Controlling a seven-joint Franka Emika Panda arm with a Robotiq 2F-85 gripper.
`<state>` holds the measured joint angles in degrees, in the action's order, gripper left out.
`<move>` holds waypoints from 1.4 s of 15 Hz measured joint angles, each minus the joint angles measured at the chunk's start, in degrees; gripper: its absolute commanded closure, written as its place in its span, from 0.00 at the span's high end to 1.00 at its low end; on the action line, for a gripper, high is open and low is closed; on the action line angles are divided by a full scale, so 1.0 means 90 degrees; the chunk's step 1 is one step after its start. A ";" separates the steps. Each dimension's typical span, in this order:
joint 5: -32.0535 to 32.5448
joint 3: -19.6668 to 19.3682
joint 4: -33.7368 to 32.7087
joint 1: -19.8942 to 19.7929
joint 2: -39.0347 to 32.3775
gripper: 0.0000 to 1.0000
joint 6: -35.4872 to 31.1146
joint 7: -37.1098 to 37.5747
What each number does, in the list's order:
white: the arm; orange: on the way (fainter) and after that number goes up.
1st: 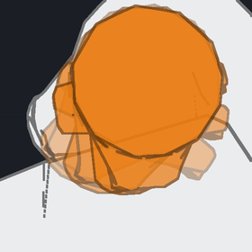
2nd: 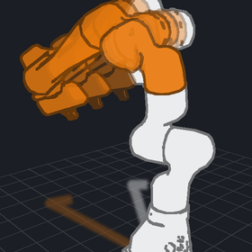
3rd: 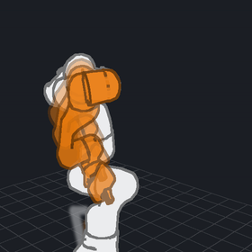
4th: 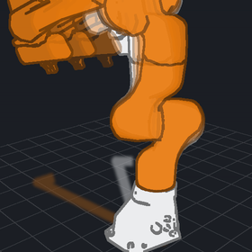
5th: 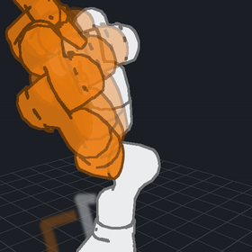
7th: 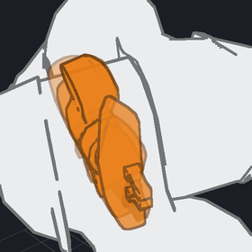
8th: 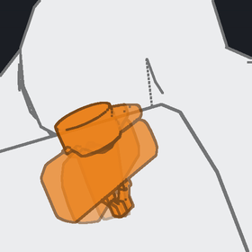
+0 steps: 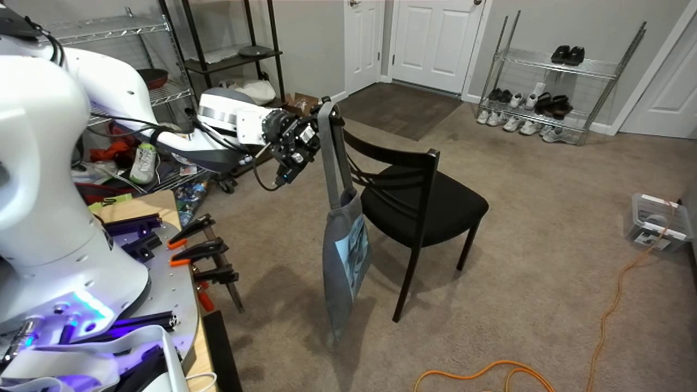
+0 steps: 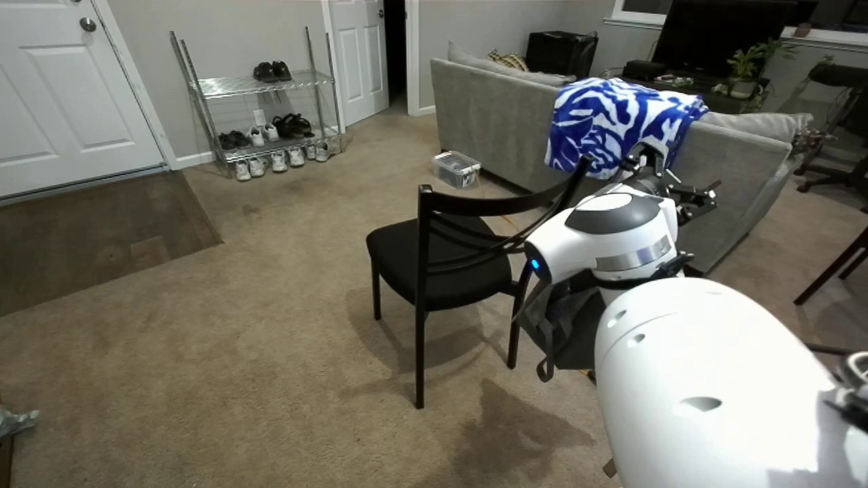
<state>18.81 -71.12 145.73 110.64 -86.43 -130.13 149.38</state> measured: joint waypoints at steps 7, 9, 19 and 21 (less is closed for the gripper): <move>0.0566 -0.0765 0.0094 -0.0054 0.0138 1.00 0.0066 0.0000; 0.0634 -0.0791 0.0058 -0.0054 0.0147 1.00 0.0066 0.0000; 0.0576 -0.0637 -0.0140 -0.0307 0.0192 1.00 -0.0995 0.0000; 0.0544 -0.0573 -0.0210 -0.0424 0.0197 1.00 -0.1221 0.0000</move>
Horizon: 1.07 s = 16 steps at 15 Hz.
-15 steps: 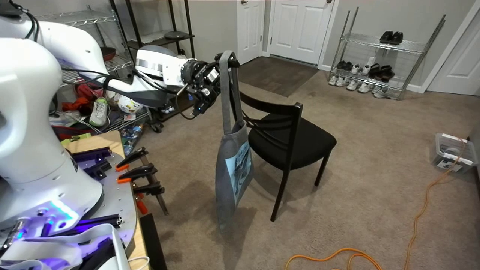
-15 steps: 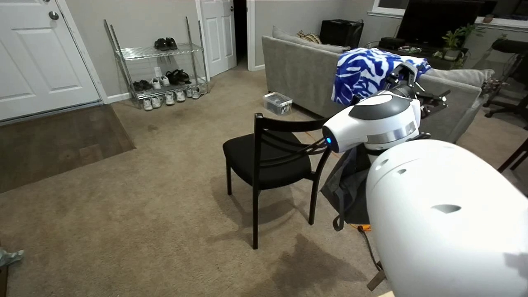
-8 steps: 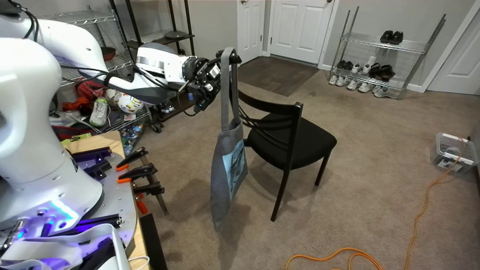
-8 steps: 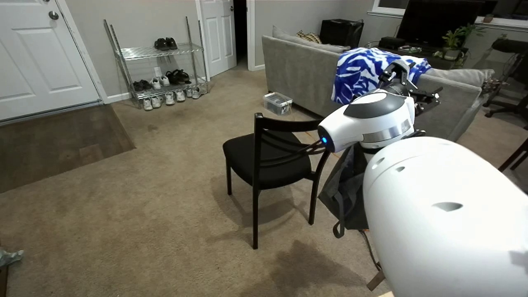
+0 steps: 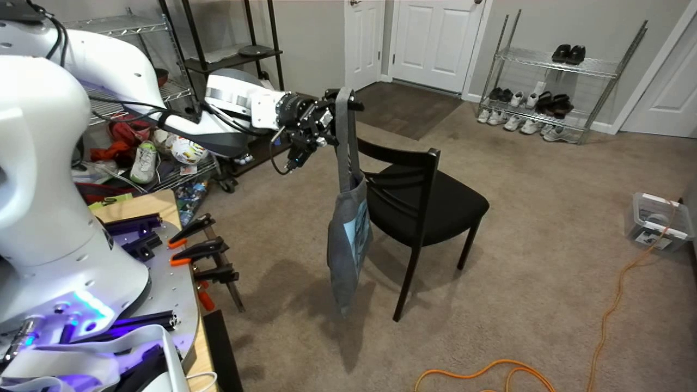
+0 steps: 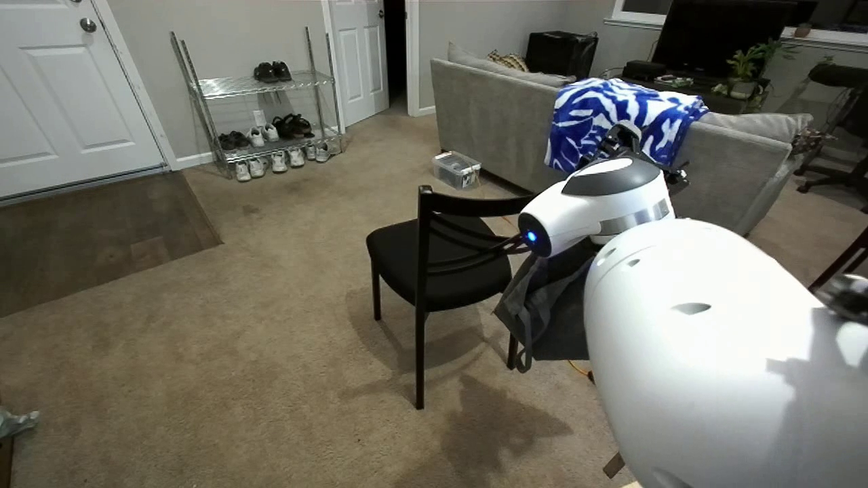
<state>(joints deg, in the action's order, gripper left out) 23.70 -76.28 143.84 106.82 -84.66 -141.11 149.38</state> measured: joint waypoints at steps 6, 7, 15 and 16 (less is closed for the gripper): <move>-0.0016 0.0265 -0.0441 -0.0484 0.0002 1.00 -0.0163 0.0000; -0.0016 0.0313 -0.0530 -0.0611 0.0002 1.00 -0.0169 0.0000; 0.0112 0.0231 -0.0846 -0.1644 0.0001 1.00 -0.0161 0.0000; 0.0139 0.0192 -0.0869 -0.1745 0.0001 1.00 -0.0161 0.0000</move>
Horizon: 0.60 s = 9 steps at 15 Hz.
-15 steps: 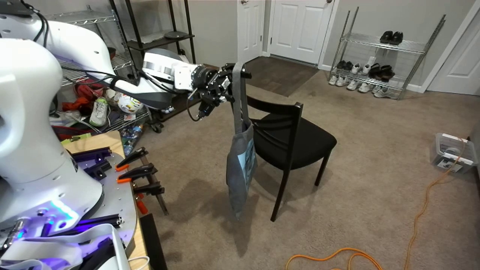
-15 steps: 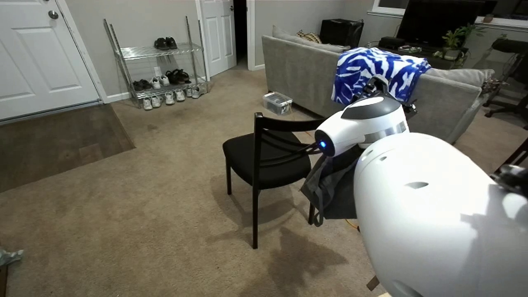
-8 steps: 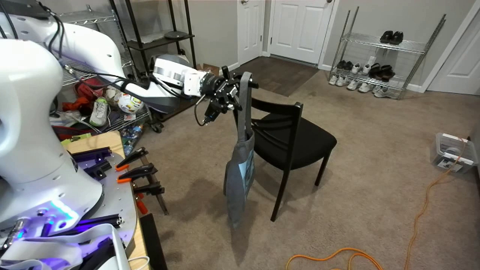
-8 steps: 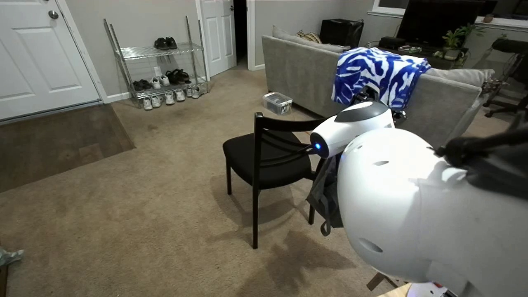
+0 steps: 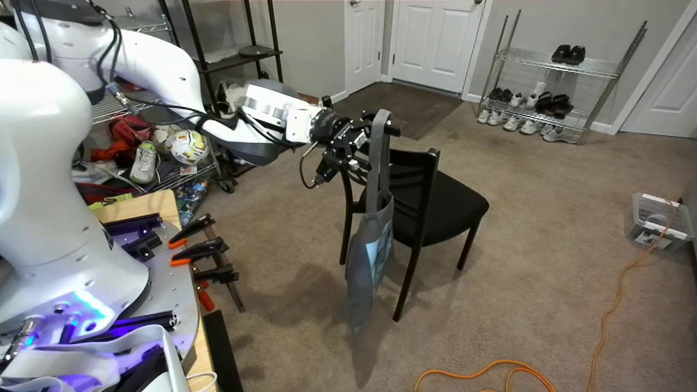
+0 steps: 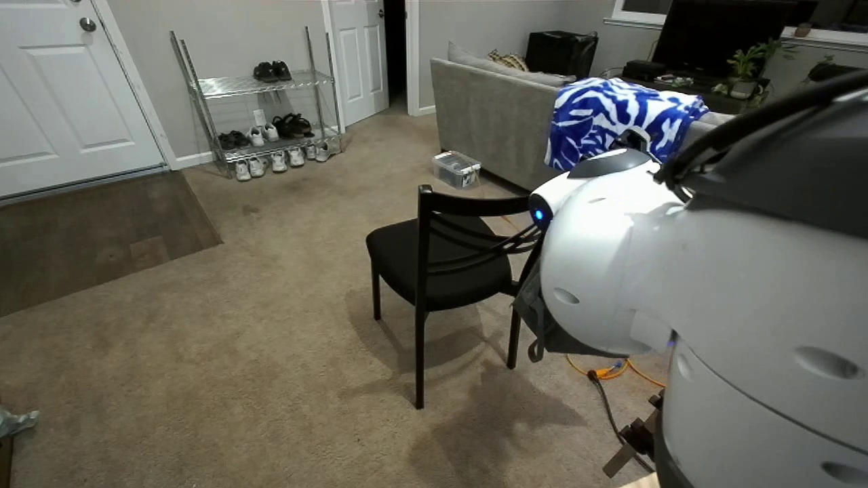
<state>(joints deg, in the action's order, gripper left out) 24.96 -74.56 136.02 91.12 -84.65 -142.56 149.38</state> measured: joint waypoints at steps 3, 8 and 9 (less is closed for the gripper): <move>0.0033 -0.0032 -0.0126 -0.0270 0.0000 1.00 -0.0011 0.0000; -0.0042 0.0012 -0.0236 -0.0659 0.0000 1.00 -0.0717 0.0000; -0.0056 0.0026 -0.0242 -0.0728 0.0000 1.00 -0.0820 0.0000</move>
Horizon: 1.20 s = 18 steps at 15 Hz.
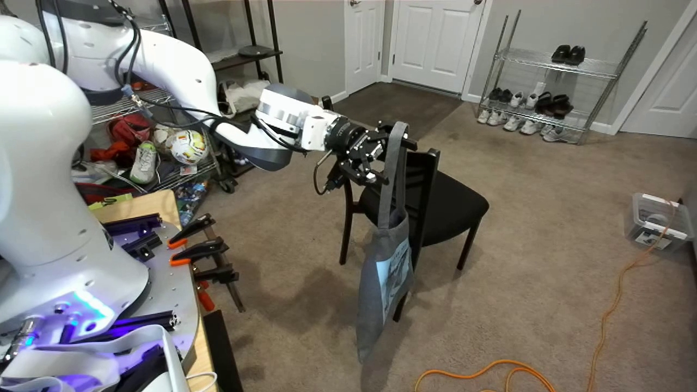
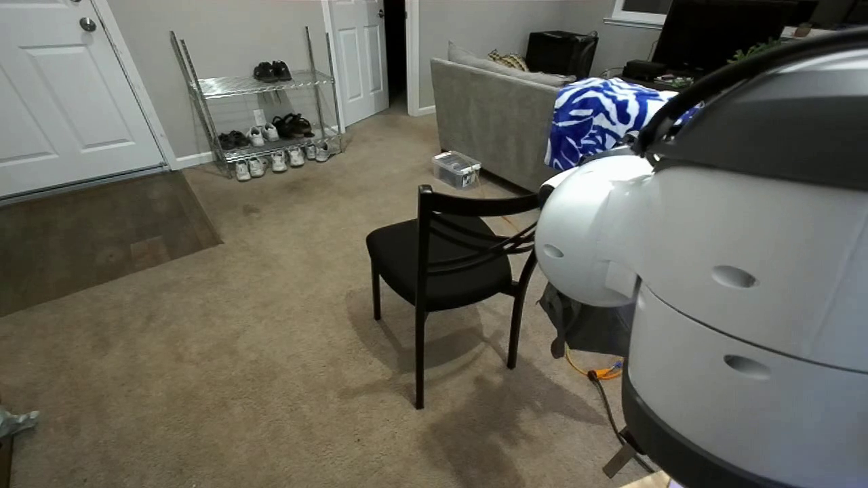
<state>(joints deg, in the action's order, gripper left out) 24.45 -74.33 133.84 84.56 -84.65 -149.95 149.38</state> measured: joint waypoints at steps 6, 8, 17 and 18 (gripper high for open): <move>-0.0017 -0.0131 -0.0011 -0.0281 0.0000 1.00 -0.0161 0.0000; -0.0004 -0.0350 -0.0009 -0.0324 0.0000 1.00 -0.0160 0.0000; -0.0258 -0.0657 0.0005 -0.1170 0.0005 1.00 -0.0902 0.0000; -0.0308 -0.0541 -0.0008 -0.1333 0.0004 1.00 -0.0939 0.0000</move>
<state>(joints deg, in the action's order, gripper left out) 21.68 -79.19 133.76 72.57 -84.61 -158.39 149.38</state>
